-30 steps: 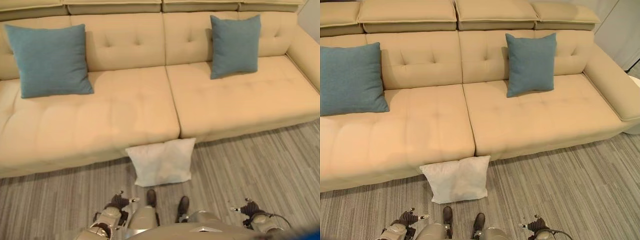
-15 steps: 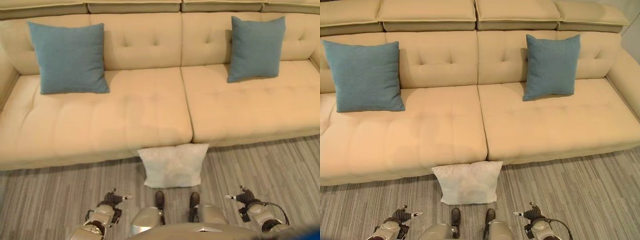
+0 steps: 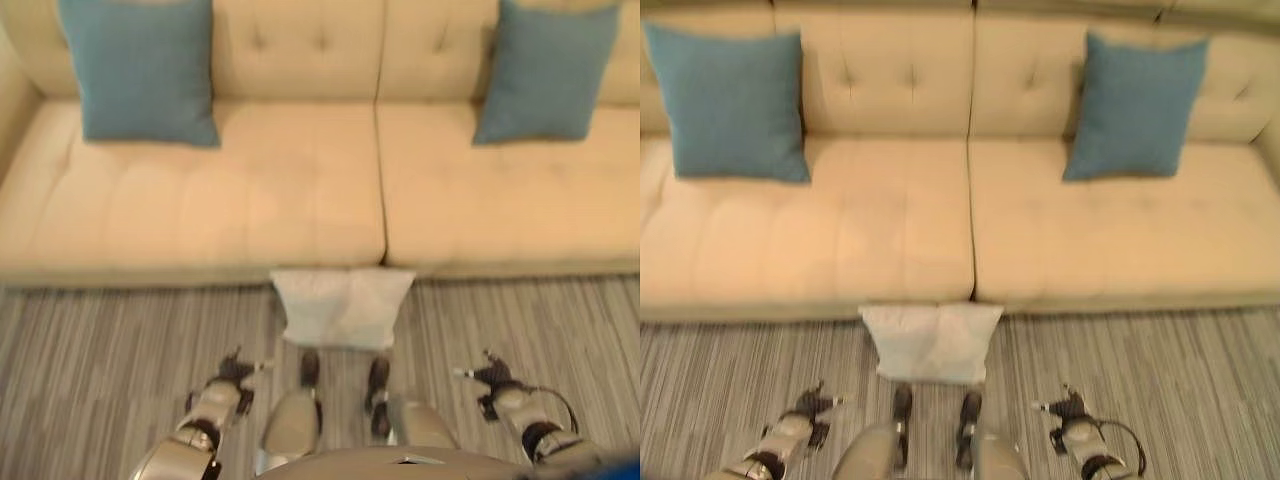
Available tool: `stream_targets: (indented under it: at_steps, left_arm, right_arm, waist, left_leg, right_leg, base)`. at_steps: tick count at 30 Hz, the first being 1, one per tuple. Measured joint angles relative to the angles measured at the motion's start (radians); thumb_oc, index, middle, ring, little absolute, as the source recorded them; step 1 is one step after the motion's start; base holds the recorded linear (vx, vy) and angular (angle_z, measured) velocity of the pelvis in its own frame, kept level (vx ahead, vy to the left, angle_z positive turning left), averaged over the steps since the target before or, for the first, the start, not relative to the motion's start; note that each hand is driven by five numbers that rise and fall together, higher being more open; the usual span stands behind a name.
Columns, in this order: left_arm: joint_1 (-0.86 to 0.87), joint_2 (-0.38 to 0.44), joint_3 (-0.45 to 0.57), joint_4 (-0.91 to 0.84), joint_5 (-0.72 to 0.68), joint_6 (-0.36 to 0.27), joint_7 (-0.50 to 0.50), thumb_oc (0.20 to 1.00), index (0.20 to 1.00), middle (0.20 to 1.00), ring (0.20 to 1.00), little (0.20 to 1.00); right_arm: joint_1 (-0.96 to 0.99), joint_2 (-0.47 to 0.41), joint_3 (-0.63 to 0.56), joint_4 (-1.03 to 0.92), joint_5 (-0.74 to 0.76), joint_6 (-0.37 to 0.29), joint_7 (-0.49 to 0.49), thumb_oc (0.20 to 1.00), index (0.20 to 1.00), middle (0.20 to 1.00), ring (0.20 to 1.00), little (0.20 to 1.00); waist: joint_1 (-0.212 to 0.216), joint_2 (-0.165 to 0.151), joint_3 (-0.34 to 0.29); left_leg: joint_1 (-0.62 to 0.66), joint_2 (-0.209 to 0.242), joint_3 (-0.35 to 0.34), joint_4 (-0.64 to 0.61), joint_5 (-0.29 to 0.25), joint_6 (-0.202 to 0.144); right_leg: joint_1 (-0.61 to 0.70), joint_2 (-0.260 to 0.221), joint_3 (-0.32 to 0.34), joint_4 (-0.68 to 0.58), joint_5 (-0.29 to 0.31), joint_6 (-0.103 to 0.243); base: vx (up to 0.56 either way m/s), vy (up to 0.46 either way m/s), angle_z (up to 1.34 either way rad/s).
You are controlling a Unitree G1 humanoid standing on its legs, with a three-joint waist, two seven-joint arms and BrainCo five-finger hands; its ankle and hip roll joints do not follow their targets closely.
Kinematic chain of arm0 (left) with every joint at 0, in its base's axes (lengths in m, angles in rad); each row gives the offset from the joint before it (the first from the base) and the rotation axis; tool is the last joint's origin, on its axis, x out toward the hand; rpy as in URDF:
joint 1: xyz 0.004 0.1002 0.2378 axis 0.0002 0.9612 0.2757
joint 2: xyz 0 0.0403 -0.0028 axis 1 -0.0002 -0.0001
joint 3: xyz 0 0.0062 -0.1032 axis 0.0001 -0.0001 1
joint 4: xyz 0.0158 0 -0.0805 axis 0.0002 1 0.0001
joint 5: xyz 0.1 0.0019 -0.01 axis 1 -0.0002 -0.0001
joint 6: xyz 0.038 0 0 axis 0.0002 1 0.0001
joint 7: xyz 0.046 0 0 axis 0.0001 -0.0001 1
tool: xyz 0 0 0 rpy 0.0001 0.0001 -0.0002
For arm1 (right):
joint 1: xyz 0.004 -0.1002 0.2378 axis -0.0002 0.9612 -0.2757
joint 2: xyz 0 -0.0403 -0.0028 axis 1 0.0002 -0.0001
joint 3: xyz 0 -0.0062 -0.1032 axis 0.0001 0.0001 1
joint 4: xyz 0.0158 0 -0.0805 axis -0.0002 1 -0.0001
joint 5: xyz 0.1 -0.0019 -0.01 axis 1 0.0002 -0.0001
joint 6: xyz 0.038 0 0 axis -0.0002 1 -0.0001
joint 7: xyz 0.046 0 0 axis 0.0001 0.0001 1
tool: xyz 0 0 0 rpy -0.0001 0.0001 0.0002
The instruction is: Pick up all the scattered cushions and arrange them neatly on the sofa.
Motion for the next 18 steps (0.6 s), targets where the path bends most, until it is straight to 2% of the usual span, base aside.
stream_targets:
  at_steps: [1,3,6,9,12,14,16,18]
  left_arm:
    - [-0.038,0.016,-0.009,-0.030,-0.022,-0.011,0.012,1.000,1.000,1.000,1.000,1.000]
    - [-0.120,0.040,-0.017,-0.068,-0.067,-0.028,0.033,1.000,1.000,1.000,1.000,1.000]
    - [-0.230,0.062,-0.015,-0.082,-0.120,-0.037,0.083,1.000,1.000,1.000,1.000,1.000]
    - [-0.307,0.059,-0.015,-0.082,-0.160,-0.060,0.134,1.000,1.000,1.000,1.000,1.000]
    - [-0.355,0.057,-0.022,-0.091,-0.191,-0.074,0.168,1.000,1.000,1.000,1.000,1.000]
    - [-0.413,0.060,-0.034,-0.101,-0.205,-0.077,0.184,1.000,1.000,1.000,1.000,1.000]
    - [-0.535,0.091,-0.091,-0.100,-0.237,-0.089,0.189,1.000,1.000,1.000,1.000,1.000]
    - [-0.636,0.099,-0.111,-0.099,-0.237,-0.090,0.190,1.000,1.000,1.000,1.000,1.000]
  right_arm:
    - [-0.040,-0.006,0.000,-0.024,0.011,-0.009,-0.014,1.000,1.000,1.000,1.000,1.000]
    - [-0.114,-0.033,0.004,-0.066,0.033,-0.014,-0.037,1.000,1.000,1.000,1.000,1.000]
    - [-0.236,-0.055,0.003,-0.103,0.055,-0.015,-0.089,1.000,1.000,1.000,1.000,1.000]
    - [-0.322,-0.061,-0.005,-0.142,0.075,-0.026,-0.146,1.000,1.000,1.000,1.000,1.000]
    - [-0.366,-0.065,-0.004,-0.185,0.079,-0.038,-0.207,1.000,1.000,1.000,1.000,1.000]
    - [-0.426,-0.097,-0.004,-0.188,0.101,-0.045,-0.241,1.000,1.000,1.000,1.000,1.000]
    - [-0.561,-0.160,-0.012,-0.226,0.125,-0.062,-0.278,1.000,1.000,1.000,1.000,1.000]
    - [-0.652,-0.171,-0.002,-0.229,0.152,-0.069,-0.286,1.000,1.000,1.000,1.000,1.000]
  waist:
    - [0.000,-0.011,0.035]
    - [0.001,-0.022,0.080]
    - [-0.007,-0.022,0.134]
    - [-0.022,-0.023,0.142]
    - [-0.026,-0.022,0.144]
    - [-0.029,-0.019,0.145]
    - [-0.037,-0.016,0.151]
    - [-0.038,-0.014,0.173]
  left_leg:
    - [-0.048,-0.011,0.003,0.028,-0.011,0.001]
    - [-0.166,-0.015,0.007,0.096,-0.035,0.000]
    - [-0.302,-0.010,0.013,0.174,-0.033,0.003]
    - [-0.416,-0.007,0.025,0.217,-0.035,0.009]
    - [-0.464,-0.008,0.034,0.236,-0.040,0.023]
    - [-0.536,-0.014,0.036,0.251,-0.038,0.026]
    - [-0.688,-0.021,0.050,0.303,-0.031,0.031]
    - [-0.720,-0.024,0.057,0.331,-0.038,0.038]
  right_leg:
    - [-0.062,-0.012,0.010,0.050,-0.019,-0.019]
    - [-0.187,-0.031,0.016,0.127,-0.045,-0.027]
    - [-0.319,-0.034,0.030,0.183,-0.030,-0.019]
    - [-0.436,-0.040,0.046,0.226,-0.026,-0.031]
    - [-0.487,-0.045,0.052,0.242,-0.022,-0.039]
    - [-0.562,-0.054,0.056,0.263,-0.022,-0.041]
    - [-0.719,-0.066,0.068,0.316,-0.012,-0.055]
    - [-0.753,-0.073,0.077,0.340,-0.016,-0.060]
  base:
    - [-0.10,0.005,0.12]
    - [-0.12,0.021,-0.04]
    - [-0.12,0.045,-0.08]
    - [-0.05,0.026,-0.08]
    - [-0.06,0.038,-0.05]
    - [-0.05,0.077,0.03]
    - [0.00,0.050,0.01]
    - [0.02,0.073,-0.01]
